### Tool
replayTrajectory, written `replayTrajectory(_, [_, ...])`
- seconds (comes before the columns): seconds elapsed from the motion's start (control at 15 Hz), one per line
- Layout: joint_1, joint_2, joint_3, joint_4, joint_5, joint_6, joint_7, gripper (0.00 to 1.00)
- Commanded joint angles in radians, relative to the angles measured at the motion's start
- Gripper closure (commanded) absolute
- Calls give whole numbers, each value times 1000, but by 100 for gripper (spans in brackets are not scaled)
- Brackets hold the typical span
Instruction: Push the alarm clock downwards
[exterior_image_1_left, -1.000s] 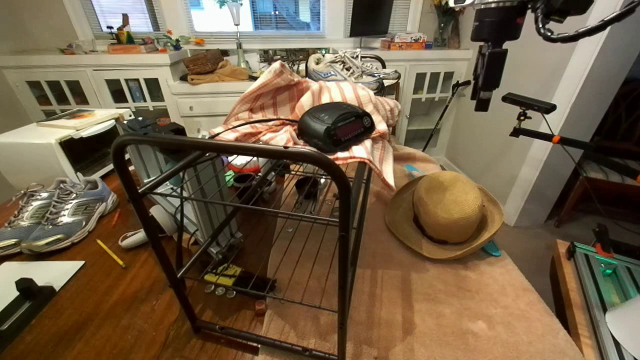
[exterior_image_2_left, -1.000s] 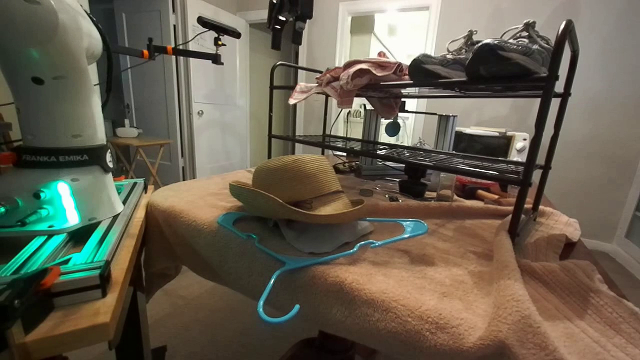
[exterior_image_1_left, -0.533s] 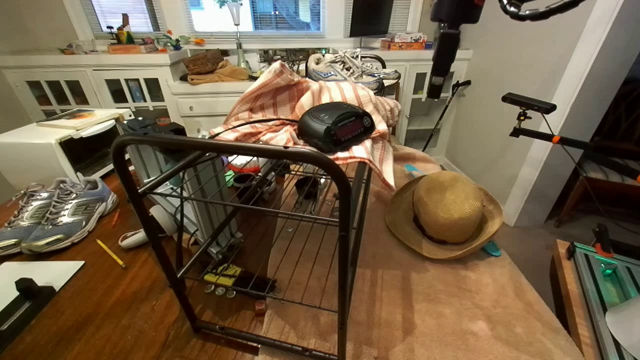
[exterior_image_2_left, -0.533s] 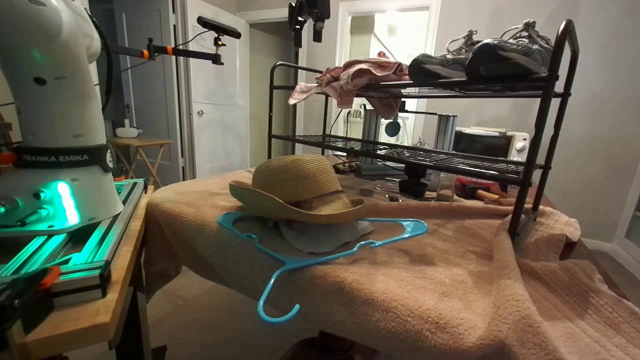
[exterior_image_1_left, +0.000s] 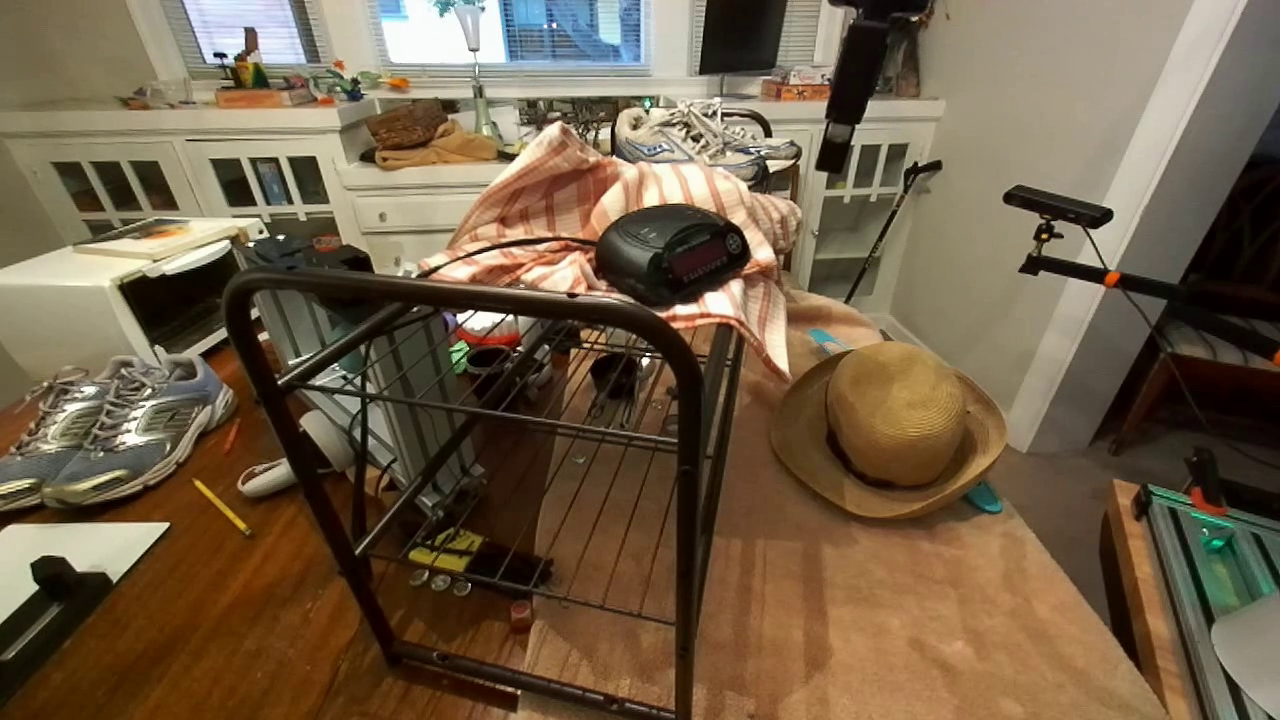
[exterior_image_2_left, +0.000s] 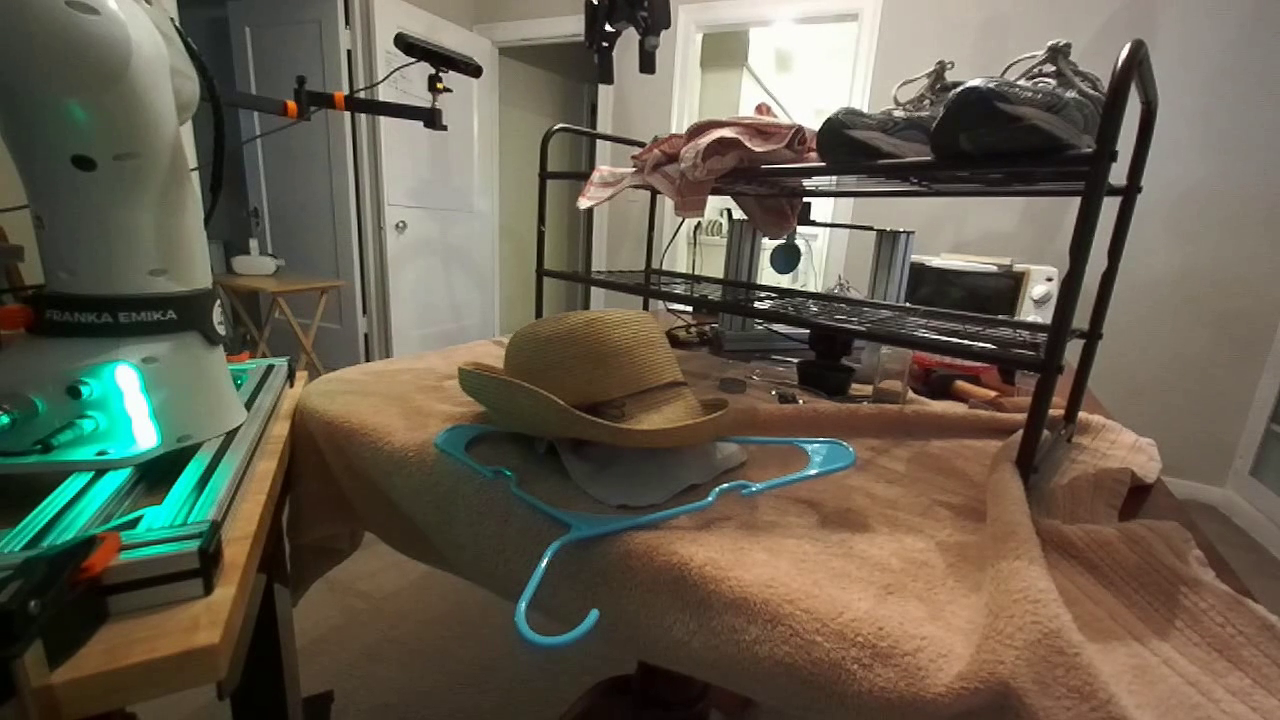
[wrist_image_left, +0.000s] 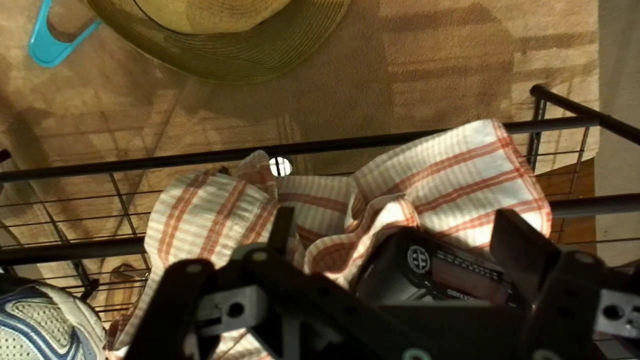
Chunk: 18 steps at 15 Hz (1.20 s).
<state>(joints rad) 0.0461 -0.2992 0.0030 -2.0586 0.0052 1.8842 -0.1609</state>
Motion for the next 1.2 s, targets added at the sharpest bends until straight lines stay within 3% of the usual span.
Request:
replayTrajectory(0.0, [-1,2,1,3,0,-3,0,0])
replayTrajectory(0.27, [16,53,59,37,-25,20,88,0])
replayTrajectory(0.33, [21,66,73,46,-18,24,115,25])
replayTrajectory(0.4, [23,78,91,54,-32,31,148,25])
replayTrajectory(0.47, [26,90,105,62,-37,40,181,32])
replayTrajectory(0.67, [21,132,144,91,-111,79,323,58])
replayTrajectory(1.0, [27,205,160,166,-181,77,450,96])
replayTrajectory(1.13, [32,225,163,186,-178,77,503,100])
